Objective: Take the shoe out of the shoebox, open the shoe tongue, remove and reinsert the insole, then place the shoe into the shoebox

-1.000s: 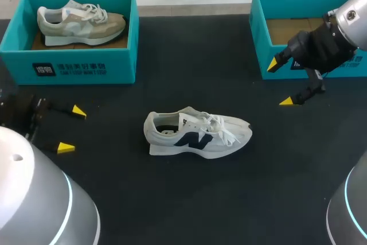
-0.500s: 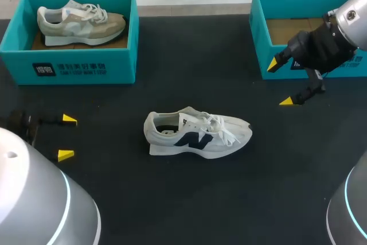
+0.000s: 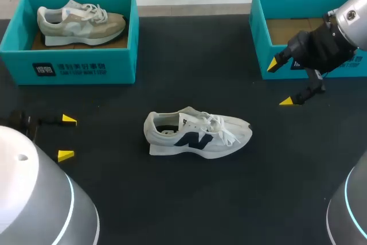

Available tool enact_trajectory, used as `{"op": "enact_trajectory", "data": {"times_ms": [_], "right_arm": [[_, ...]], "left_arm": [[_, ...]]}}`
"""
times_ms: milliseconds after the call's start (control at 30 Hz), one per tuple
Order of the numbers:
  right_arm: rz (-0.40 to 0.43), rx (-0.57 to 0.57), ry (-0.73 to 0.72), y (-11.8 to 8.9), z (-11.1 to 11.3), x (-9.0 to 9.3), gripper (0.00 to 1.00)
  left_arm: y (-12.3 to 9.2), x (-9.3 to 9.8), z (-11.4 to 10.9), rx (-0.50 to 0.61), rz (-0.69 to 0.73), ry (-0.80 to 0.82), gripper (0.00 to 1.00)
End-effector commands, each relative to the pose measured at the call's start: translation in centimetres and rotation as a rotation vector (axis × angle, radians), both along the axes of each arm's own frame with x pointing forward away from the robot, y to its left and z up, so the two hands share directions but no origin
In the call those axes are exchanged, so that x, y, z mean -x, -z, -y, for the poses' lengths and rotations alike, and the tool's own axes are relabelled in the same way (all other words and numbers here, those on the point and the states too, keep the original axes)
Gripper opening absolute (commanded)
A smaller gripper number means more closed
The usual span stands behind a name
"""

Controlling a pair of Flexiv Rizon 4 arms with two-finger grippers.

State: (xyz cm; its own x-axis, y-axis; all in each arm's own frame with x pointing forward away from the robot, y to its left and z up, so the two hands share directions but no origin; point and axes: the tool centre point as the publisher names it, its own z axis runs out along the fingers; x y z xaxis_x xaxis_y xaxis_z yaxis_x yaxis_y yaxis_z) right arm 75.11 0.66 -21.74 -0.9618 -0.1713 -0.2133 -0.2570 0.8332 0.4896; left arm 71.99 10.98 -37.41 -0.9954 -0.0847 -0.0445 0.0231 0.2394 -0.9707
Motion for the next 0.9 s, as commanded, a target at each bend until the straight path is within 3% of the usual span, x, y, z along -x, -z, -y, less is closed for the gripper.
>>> {"op": "enact_trajectory", "data": {"times_ms": [33, 567, 900], "right_arm": [[0.000, 0.002, 0.001, 0.1, 0.0, 0.0, 1.00], [0.000, 0.002, 0.001, 0.1, 0.0, 0.0, 1.00], [0.000, 0.002, 0.001, 0.1, 0.0, 0.0, 1.00]], "left_arm": [[0.0, 0.1, 0.0, -0.001, 0.001, -0.001, 1.00], [1.2, -3.0, 8.5, -0.039, 0.013, -0.045, 1.00], [1.4, -2.7, 14.5, -0.105, -0.005, -0.001, 1.00]]}}
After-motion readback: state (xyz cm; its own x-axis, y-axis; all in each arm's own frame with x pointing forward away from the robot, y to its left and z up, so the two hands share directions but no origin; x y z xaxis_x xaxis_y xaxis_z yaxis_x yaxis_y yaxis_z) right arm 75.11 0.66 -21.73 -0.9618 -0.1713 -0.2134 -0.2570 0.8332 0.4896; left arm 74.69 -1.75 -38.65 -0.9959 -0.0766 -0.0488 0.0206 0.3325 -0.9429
